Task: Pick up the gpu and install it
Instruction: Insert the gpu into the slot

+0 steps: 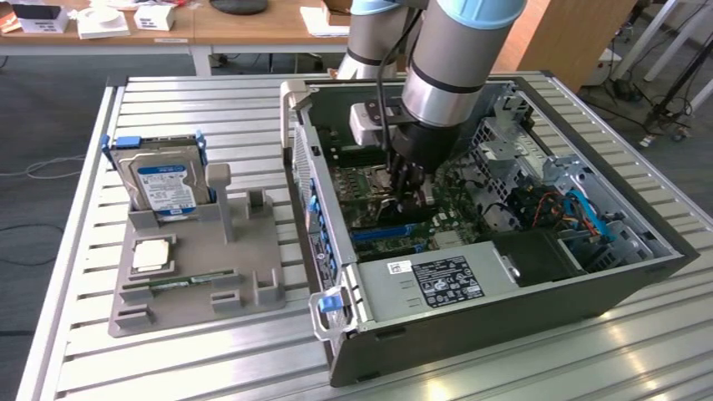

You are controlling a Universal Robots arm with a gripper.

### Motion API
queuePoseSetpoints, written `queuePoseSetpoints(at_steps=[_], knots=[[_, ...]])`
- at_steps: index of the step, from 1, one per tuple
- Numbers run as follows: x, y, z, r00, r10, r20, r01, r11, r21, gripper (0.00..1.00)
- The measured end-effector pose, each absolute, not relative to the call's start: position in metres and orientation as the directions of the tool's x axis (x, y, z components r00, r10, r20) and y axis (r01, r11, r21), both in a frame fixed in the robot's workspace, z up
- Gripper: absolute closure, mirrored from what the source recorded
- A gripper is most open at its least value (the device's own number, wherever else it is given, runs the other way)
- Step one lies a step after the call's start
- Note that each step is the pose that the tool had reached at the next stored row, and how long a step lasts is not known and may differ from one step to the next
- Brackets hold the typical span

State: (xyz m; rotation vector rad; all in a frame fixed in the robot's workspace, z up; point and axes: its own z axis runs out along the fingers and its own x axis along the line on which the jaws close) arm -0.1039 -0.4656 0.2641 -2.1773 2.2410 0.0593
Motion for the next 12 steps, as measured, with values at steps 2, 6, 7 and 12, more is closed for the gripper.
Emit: queuePoseSetpoints(at_steps=[2, 6, 7, 12], knots=[[-0.1043, -0.4656, 0.2625, -0.029, -0.999, -0.038, -0.999, 0.028, 0.016, 0.73], [-0.1045, -0.4656, 0.2614, -0.028, -0.999, -0.038, -0.999, 0.028, 0.016, 0.73], [-0.1046, -0.4656, 0.2613, -0.028, -0.999, -0.038, -1.000, 0.027, 0.016, 0.73], [-0.1045, -0.4656, 0.2613, -0.028, -0.999, -0.038, -1.000, 0.027, 0.016, 0.73]])
